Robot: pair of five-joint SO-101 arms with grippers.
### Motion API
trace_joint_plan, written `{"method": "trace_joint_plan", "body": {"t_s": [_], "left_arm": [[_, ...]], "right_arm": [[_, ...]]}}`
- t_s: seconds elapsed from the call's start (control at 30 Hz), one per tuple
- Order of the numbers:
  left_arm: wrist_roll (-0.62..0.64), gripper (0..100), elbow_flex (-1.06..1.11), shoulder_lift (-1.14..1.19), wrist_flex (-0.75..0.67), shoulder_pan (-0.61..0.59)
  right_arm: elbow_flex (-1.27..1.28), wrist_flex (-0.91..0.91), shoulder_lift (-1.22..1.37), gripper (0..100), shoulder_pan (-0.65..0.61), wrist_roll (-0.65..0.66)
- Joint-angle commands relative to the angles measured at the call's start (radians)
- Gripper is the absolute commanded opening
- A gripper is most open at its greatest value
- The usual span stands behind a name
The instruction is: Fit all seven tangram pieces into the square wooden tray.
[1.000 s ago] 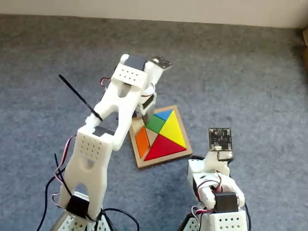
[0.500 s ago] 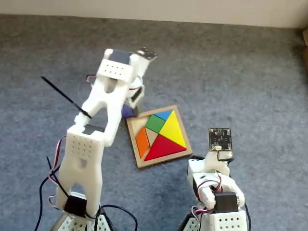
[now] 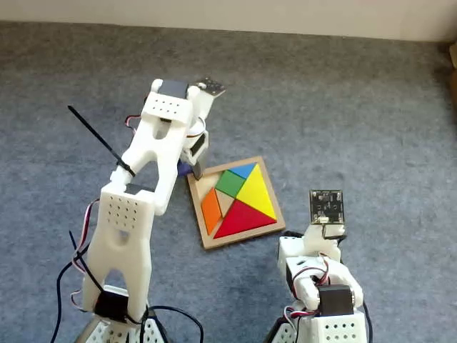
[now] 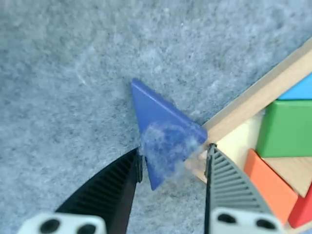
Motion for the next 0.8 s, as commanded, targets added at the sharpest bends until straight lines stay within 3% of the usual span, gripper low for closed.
{"method": "trace_joint_plan", "body": {"t_s": [0.0,0.47,0.77], "left_arm": [[-0.006,21,-0.027,0.001,-0.025,0.019],[-0.002,15,-0.119,-0.016,-0.014,-0.018],[0.074,15,-0.162,-0.013,-0.021,-0.018]], "right_arm": [[0.088,0.004,-0.016,0.4,0.010,-0.003],[0.088,0.004,-0.016,0.4,0.010,-0.003],[0.088,0.004,-0.016,0.4,0.010,-0.003]]}}
